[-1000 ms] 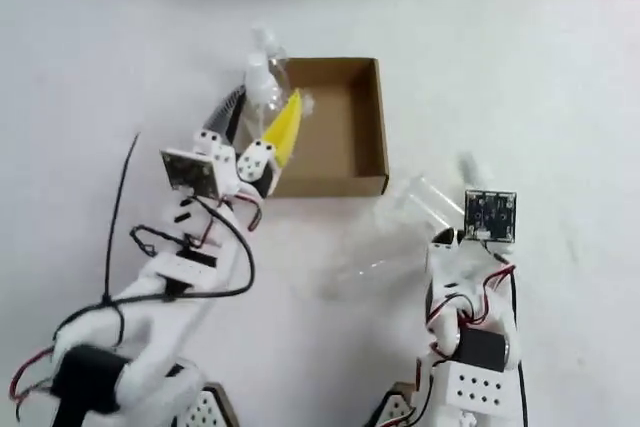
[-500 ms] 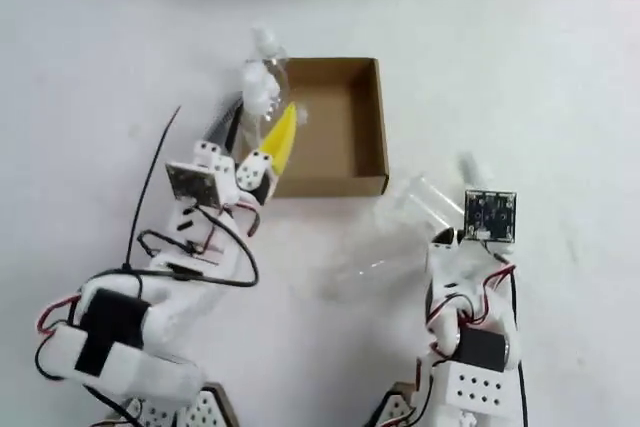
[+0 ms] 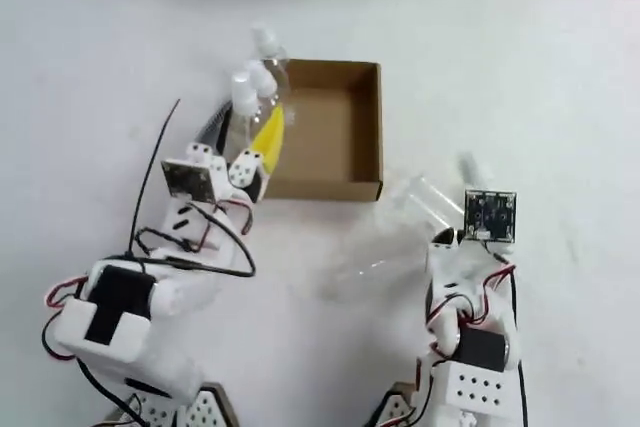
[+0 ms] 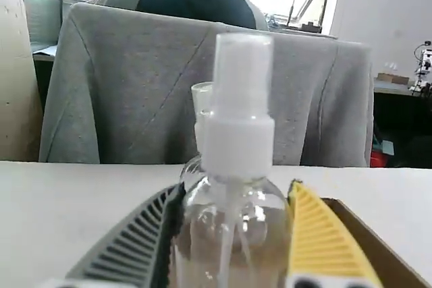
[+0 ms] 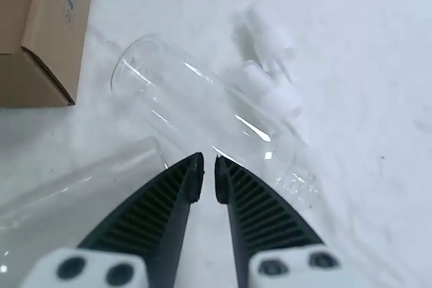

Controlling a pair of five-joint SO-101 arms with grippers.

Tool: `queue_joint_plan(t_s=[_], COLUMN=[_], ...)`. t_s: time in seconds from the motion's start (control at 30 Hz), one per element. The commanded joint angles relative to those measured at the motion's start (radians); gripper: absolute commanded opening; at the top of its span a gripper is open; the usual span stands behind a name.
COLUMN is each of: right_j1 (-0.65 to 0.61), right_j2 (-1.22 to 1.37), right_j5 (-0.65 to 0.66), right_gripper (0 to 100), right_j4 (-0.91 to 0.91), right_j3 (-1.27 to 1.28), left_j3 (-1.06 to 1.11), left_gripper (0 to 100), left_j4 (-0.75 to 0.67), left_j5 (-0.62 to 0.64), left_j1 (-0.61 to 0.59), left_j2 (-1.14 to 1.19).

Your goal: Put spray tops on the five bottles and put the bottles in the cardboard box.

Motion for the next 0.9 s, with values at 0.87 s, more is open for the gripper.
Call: queue_joint_plan(t_s=[0.87], right_j1=[0.010], right_j2=[-0.005], right_j5=[0.011], right_gripper=[1.5], right_j4=[0.004], right_j3=[0.008], left_j3=[-0.028], left_gripper=[6], left_j4=[0.109], left_j5=[0.002], left_j1=[0.027], left_j2=[0.038])
